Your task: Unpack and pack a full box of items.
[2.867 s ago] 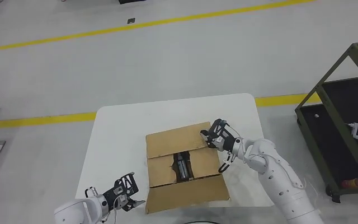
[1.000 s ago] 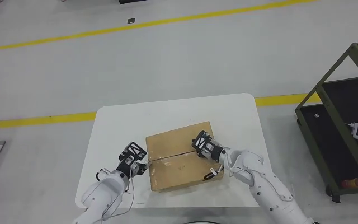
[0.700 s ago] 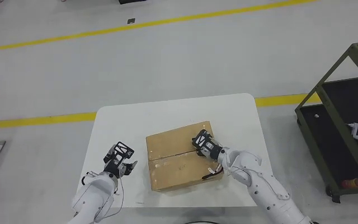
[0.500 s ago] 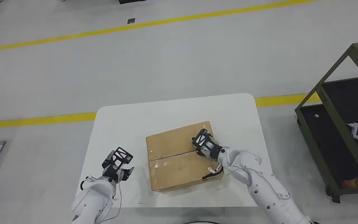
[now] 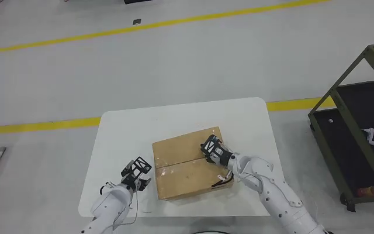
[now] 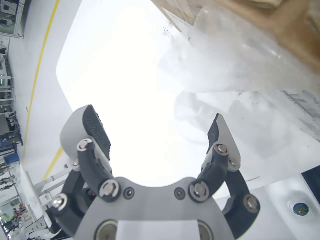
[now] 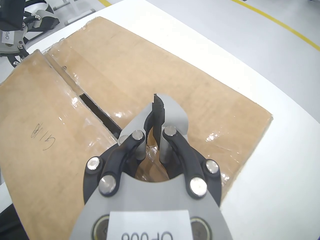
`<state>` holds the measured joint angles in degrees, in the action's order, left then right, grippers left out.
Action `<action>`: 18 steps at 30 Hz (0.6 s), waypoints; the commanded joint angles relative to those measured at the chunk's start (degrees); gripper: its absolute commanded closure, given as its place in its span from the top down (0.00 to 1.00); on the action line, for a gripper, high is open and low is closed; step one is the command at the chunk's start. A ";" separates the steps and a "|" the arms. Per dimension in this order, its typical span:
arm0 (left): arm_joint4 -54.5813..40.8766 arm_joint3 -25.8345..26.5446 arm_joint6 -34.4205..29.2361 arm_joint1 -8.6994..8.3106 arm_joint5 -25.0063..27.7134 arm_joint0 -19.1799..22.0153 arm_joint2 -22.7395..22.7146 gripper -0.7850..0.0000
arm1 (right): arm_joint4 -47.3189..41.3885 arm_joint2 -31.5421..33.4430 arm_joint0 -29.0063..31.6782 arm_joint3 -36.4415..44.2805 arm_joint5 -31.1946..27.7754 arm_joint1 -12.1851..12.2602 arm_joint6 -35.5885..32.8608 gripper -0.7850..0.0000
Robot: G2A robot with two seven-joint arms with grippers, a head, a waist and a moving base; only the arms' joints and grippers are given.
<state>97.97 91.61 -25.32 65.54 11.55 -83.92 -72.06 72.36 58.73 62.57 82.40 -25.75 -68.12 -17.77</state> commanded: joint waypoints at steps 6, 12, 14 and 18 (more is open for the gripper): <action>-2.66 -0.76 0.52 0.53 -0.96 1.46 0.58 1.00 | 0.06 0.14 -0.15 -0.31 -0.36 -0.06 -0.37 0.00; -8.55 -0.78 1.08 1.16 -5.47 1.75 -0.62 1.00 | -0.11 0.17 -0.29 -0.49 -0.50 -0.15 -0.74 0.00; -9.85 -0.55 1.54 1.28 -6.51 1.67 -1.07 1.00 | -0.11 0.15 -0.34 -0.67 -0.54 -0.18 -0.85 0.00; -10.93 -0.42 2.65 1.39 -8.04 1.63 -2.09 1.00 | -0.02 0.13 -0.50 -0.90 -0.57 -0.24 -0.92 0.00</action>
<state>87.34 91.13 -22.91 66.91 3.70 -82.27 -73.95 72.32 58.85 62.10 81.55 -26.32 -68.36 -18.69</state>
